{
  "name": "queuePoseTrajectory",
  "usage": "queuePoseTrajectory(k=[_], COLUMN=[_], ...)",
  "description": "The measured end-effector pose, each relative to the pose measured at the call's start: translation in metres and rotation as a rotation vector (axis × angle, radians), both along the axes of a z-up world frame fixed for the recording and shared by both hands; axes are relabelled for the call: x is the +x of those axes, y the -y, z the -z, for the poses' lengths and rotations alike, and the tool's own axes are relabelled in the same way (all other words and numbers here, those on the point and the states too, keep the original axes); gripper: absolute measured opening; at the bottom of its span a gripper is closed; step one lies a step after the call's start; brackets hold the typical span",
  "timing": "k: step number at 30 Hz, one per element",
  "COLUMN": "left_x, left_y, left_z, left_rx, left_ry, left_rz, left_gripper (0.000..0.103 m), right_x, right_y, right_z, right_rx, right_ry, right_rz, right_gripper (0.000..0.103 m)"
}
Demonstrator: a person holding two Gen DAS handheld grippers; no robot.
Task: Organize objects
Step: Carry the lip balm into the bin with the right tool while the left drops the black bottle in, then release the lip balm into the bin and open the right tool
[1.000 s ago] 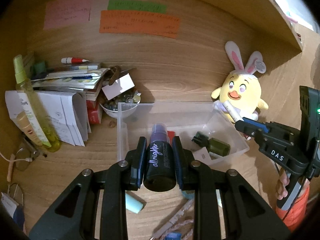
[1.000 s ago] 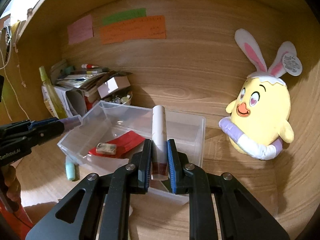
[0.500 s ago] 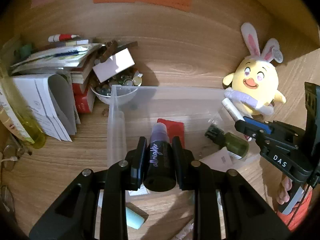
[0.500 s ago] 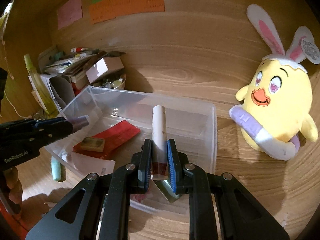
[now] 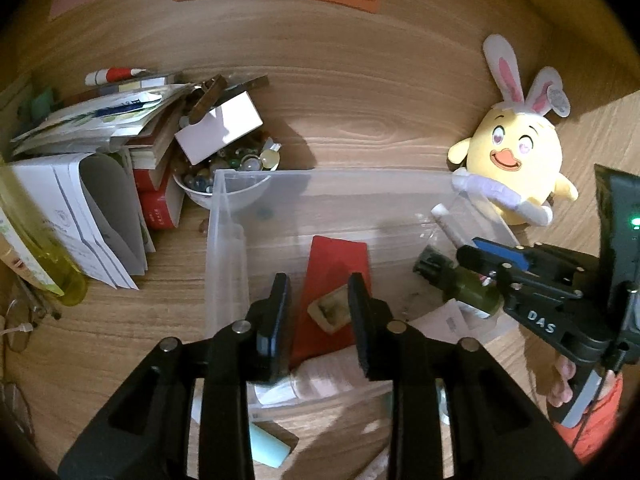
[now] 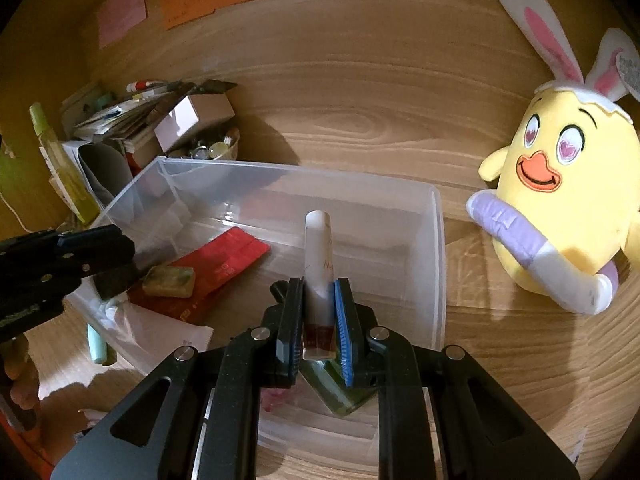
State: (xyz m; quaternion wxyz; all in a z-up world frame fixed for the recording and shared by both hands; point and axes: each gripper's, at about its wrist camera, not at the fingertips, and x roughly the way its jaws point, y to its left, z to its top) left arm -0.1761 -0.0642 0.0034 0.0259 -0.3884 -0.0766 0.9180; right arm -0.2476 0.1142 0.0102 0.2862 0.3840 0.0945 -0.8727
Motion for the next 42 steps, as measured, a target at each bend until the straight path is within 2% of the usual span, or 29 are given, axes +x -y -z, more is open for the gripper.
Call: queuePoseTrajectory(k=[5, 9, 17, 26, 31, 42], left_x=[0.013, 0.028, 0.068, 0.084, 0.084, 0.075], left_y=[0.003, 0.006, 0.018, 0.041, 0.050, 0.046], left_z=[-0.010, -0.015, -0.017, 0.006, 0.019, 0.050], left_rx=[0.014, 0.028, 0.013, -0.015, -0.018, -0.004], left_ry=[-0.030, -0.046, -0.080, -0.014, 0.031, 0.134], left_rz=[-0.001, -0.001, -0.039, -0.120, -0.151, -0.139], left_gripper=[0.045, 0.050, 0.067, 0.067, 0.067, 0.067], right_x=[0.001, 0.001, 0.005, 0.011, 0.022, 0.067], right_y=[0.002, 0.004, 0.009, 0.007, 0.000, -0.028], right_z=[0.001, 0.001, 0.003, 0.000, -0.009, -0.029], right_rx=[0.012, 0.023, 0.059, 0.073, 0.060, 0.016], right_ry=[-0.005, -0.009, -0.027, -0.025, -0.052, -0.111], right_rz=[0.003, 0.008, 0.011, 0.013, 0.019, 0.007], right_gripper=[0.014, 0.014, 0.014, 0.016, 0.029, 0.042])
